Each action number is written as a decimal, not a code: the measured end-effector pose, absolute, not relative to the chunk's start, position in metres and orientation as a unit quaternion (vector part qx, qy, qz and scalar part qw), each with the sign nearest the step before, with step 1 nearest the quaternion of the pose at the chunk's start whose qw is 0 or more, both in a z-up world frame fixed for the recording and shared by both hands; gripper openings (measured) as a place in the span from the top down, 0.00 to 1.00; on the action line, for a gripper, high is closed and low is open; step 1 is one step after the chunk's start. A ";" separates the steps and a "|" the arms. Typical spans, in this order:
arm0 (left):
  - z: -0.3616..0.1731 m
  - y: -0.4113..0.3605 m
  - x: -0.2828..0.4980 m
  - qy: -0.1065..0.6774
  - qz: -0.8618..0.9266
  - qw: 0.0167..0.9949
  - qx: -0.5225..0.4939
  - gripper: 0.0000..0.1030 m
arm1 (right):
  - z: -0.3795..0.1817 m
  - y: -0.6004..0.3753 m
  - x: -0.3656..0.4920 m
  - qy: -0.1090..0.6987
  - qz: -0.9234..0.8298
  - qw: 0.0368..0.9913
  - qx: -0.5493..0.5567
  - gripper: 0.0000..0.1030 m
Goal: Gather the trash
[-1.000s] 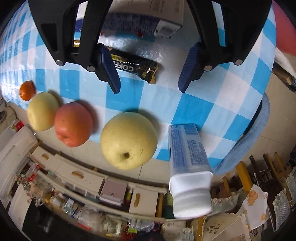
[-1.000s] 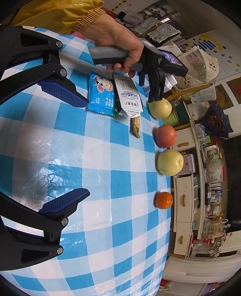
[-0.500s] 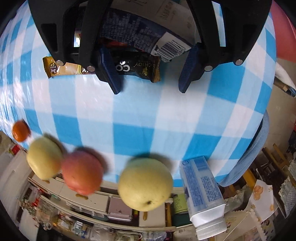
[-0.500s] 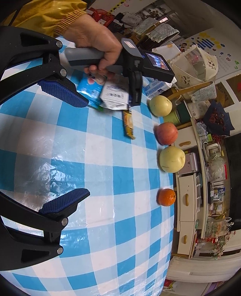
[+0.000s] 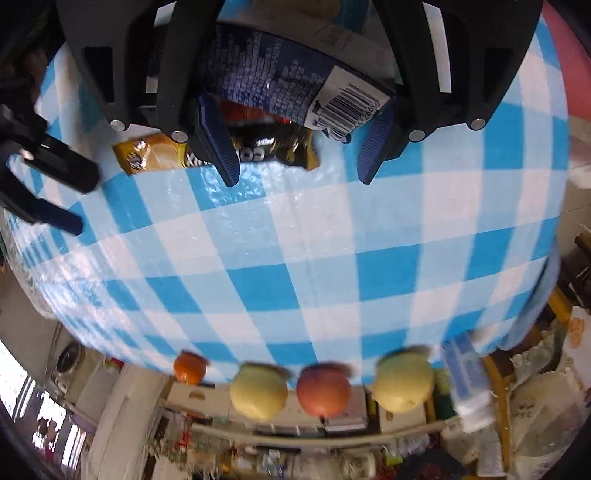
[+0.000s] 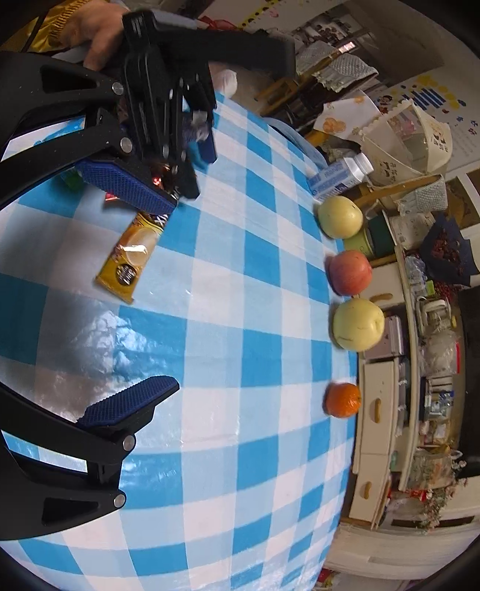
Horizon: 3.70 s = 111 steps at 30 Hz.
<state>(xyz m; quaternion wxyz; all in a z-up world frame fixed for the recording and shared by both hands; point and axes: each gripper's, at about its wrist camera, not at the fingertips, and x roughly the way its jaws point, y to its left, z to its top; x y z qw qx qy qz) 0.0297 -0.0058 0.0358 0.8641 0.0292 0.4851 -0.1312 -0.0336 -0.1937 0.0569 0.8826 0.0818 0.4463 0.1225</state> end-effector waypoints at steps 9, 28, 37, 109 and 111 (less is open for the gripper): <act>0.063 0.073 -0.042 0.454 -0.059 0.881 -0.120 0.28 | 0.056 -0.165 -0.042 0.454 0.195 0.867 0.065 0.14; 0.011 0.053 -0.085 0.496 -0.083 0.846 -0.179 0.28 | 0.040 -0.099 -0.044 0.458 0.300 0.836 0.018 0.35; 0.010 0.044 -0.075 0.477 -0.079 0.854 -0.192 0.28 | 0.049 -0.103 -0.052 0.444 0.327 0.833 0.038 0.64; 0.034 0.110 -0.048 0.371 -0.044 0.921 -0.111 0.62 | 0.024 -0.159 0.001 0.439 0.081 0.895 -0.002 0.41; 0.036 0.116 -0.049 0.369 -0.043 0.922 -0.114 0.62 | 0.026 -0.158 -0.001 0.432 0.079 0.898 -0.002 0.42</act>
